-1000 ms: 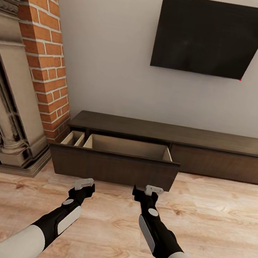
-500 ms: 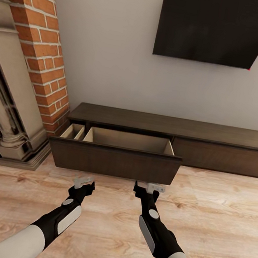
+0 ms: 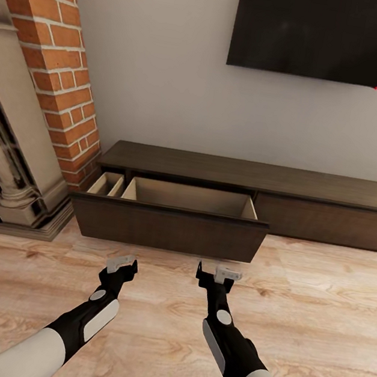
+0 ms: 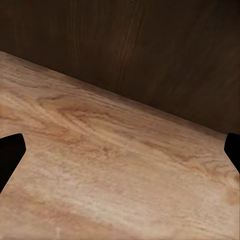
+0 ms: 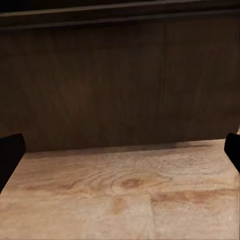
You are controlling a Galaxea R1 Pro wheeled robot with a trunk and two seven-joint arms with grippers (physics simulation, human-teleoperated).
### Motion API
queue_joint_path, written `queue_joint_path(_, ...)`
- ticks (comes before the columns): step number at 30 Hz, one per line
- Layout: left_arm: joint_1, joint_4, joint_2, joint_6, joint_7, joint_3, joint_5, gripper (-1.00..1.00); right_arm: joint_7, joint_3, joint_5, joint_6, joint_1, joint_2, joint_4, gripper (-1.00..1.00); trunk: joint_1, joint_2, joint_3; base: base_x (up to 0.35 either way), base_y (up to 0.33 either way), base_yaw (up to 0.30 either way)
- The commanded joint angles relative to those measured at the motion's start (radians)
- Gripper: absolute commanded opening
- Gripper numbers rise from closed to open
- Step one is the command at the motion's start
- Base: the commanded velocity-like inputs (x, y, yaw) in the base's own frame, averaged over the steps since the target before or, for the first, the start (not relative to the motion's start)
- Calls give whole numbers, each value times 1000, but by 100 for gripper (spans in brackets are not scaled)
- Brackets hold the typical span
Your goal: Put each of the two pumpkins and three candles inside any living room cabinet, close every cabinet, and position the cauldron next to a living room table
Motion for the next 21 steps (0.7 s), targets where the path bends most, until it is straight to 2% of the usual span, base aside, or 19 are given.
queue_joint_path(1, -1, 0, 1, -8, 7, -7, 11, 100, -6, 6, -6, -16, -1, -1, 4, 100, 0, 0, -1, 0, 0, 0)
queue_joint_path(11, -1, -1, 1, -19, 6, -6, 11, 100, -6, 6, 0, -34, -1, -1, 9, 100, 0, 0, -1, 19, 0, 0)
queue_joint_path(21, -1, 0, 1, -19, 5, -17, 9, 100, -6, 6, 0, -37, -1, -1, 12, 100, 0, 0, -1, 256, 0, 0)
